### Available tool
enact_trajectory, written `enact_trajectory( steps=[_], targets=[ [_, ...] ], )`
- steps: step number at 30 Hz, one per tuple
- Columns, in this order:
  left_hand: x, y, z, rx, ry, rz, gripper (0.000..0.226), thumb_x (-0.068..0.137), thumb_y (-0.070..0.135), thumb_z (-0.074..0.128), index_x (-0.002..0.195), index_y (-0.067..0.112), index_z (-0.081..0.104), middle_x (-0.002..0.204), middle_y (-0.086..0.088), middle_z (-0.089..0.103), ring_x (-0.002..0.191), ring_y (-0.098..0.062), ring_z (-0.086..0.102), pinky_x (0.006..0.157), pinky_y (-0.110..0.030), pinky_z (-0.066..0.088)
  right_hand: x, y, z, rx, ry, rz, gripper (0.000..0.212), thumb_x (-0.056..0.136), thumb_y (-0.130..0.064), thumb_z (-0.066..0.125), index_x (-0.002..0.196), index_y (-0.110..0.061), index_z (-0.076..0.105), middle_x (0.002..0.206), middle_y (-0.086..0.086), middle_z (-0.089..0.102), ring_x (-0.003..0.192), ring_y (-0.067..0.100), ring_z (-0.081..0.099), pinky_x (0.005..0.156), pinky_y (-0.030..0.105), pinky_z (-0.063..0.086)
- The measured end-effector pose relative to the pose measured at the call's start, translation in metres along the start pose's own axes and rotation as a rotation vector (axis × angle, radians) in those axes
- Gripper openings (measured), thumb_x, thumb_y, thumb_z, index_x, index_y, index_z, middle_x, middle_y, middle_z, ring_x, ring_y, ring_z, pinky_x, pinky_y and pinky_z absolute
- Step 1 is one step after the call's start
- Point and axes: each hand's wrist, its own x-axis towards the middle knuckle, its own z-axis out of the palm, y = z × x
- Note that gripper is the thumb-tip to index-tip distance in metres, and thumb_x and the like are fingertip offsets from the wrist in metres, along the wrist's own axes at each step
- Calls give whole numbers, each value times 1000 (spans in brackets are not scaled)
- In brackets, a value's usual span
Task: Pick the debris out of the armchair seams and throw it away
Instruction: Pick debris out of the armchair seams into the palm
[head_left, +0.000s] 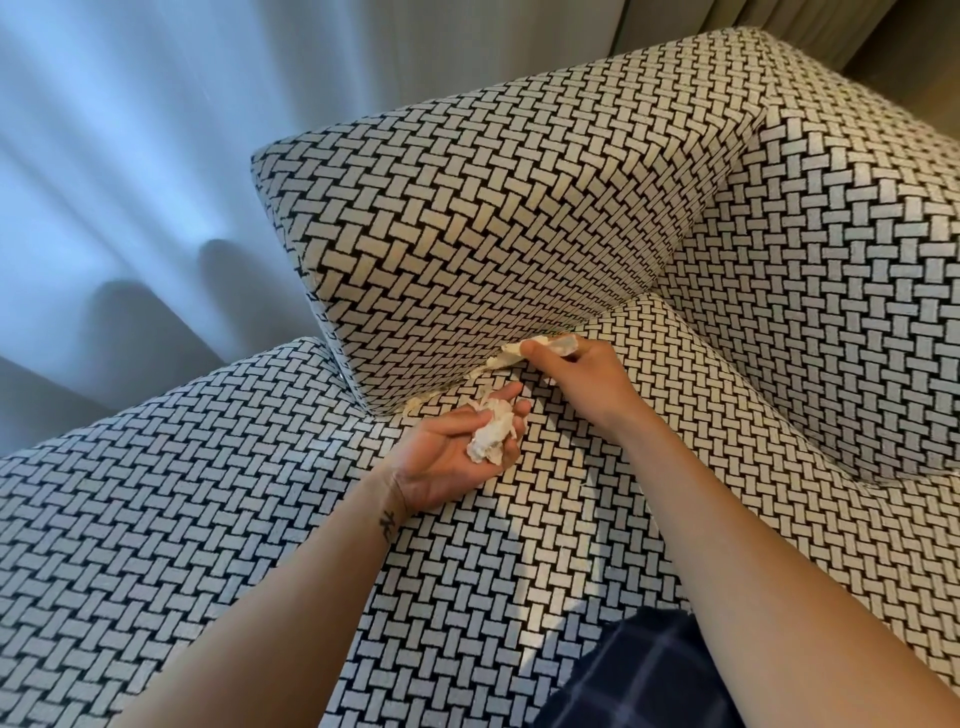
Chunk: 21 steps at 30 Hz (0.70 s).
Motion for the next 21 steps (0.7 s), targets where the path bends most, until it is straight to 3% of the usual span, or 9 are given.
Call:
enact_trajectory(
  steps=[3, 5, 8, 10, 12, 14, 16, 21],
  targets=[
    [-1, -1, 1, -49, -38, -15, 49, 92, 2, 57, 141, 1, 58, 133, -20, 60, 111, -26, 59, 94, -38, 53, -6, -8, -6, 101, 16, 55, 32, 87, -51, 73, 92, -20, 80, 106, 12, 76, 103, 30, 70, 99, 46, 53],
    [0, 0, 1, -78, -82, -30, 51, 95, 7, 58, 146, 1, 52, 140, -23, 56, 117, -31, 58, 99, -41, 51, -7, -10, -9, 152, -22, 73, 33, 89, -48, 72, 93, -16, 80, 103, 7, 78, 105, 25, 71, 101, 43, 53],
    [0, 1, 0, -97, -150, -49, 55, 103, 26, 49, 153, 4, 41, 149, -25, 46, 126, -36, 53, 106, -43, 45, -12, -11, -9, 108, -131, 89, 24, 97, -37, 65, 92, -17, 78, 87, -12, 79, 86, -4, 70, 85, 15, 50],
    [-1, 2, 0, -125, -171, -57, 58, 102, 35, 51, 150, 3, 46, 150, -26, 44, 128, -38, 50, 109, -44, 40, -14, -9, -6, 12, -174, 87, 24, 97, -37, 64, 86, -20, 76, 76, -17, 75, 73, -9, 67, 72, 8, 45],
    [0, 2, 0, -140, -163, -53, 57, 99, 35, 58, 146, 3, 50, 149, -25, 46, 129, -41, 50, 110, -46, 41, -17, -11, -1, -79, -233, 77, 17, 97, -34, 65, 93, -20, 75, 85, -14, 76, 76, -5, 70, 72, 12, 50],
    [0, 2, 1, -117, -154, -28, 55, 98, 29, 60, 146, 4, 50, 145, -23, 50, 130, -41, 53, 107, -51, 47, -18, -11, 4, -195, -272, 3, 15, 96, -29, 67, 104, -19, 75, 99, -11, 73, 89, 5, 71, 82, 22, 54],
    [1, 2, 0, -85, -135, -9, 50, 98, 26, 58, 142, 2, 53, 140, -22, 56, 125, -38, 58, 102, -54, 52, -17, -10, 7, -370, -272, -112, 19, 94, -26, 69, 111, -21, 76, 104, -10, 61, 98, 10, 61, 89, 29, 50],
    [-2, 1, 3, -53, -120, -16, 41, 94, 13, 63, 131, -5, 64, 137, -22, 62, 122, -37, 63, 103, -56, 53, -15, -10, 14, -794, -303, -361, 34, 95, -19, 65, 126, -29, 71, 100, -2, 50, 103, 15, 45, 79, 33, 40]
  ],
)
